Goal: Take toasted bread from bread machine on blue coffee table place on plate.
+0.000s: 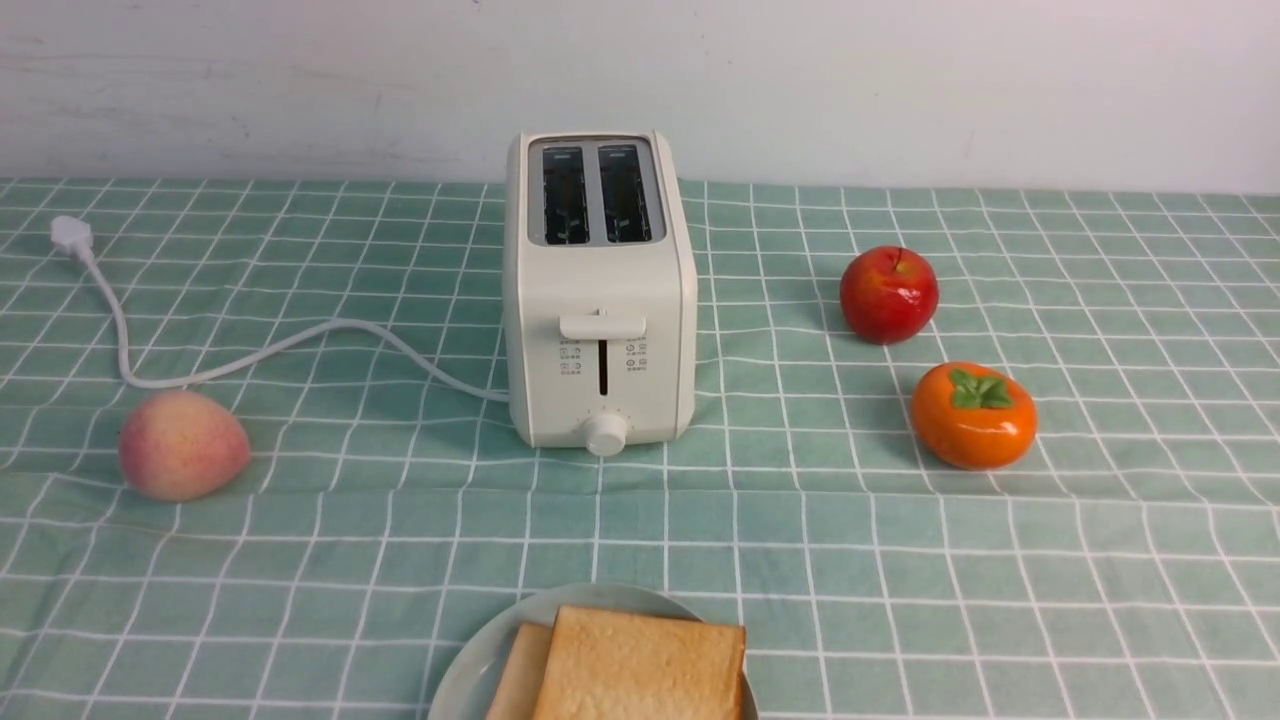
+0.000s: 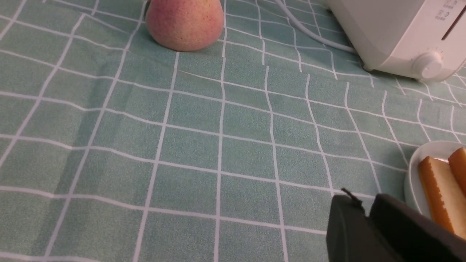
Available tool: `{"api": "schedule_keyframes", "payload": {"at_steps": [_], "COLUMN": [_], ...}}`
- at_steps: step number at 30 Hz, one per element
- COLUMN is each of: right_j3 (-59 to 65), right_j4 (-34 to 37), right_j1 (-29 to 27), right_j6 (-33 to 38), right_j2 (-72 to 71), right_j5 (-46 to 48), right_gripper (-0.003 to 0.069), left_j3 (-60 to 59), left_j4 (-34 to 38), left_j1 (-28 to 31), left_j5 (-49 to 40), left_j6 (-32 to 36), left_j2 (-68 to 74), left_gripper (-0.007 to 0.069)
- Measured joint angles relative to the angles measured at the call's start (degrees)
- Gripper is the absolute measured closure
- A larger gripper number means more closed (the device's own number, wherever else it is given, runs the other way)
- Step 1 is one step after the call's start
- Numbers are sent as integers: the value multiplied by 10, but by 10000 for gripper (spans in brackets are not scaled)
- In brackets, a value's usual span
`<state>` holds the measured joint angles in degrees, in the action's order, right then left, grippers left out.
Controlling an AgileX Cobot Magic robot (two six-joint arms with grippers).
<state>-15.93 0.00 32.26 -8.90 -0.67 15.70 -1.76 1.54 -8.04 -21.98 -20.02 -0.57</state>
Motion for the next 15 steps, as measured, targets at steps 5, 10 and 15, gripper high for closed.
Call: {"api": "schedule_keyframes", "payload": {"at_steps": [5,10,15], "right_j3": [45,119,171], "right_j4": [9,9,9], "right_j1": [-1,-84,-193], "right_j6": [9,11,11], "right_j2": [0,0,0], "right_j5": [0,11,46], "right_gripper": [519,512,507], "left_j3": [0,0,0], "left_j4": [0,0,0], "left_j1": [0,1,1], "left_j5": [0,0,-1], "left_j6": [0,0,0], "left_j2": [0,0,-1], "left_gripper": [533,532,524]}}
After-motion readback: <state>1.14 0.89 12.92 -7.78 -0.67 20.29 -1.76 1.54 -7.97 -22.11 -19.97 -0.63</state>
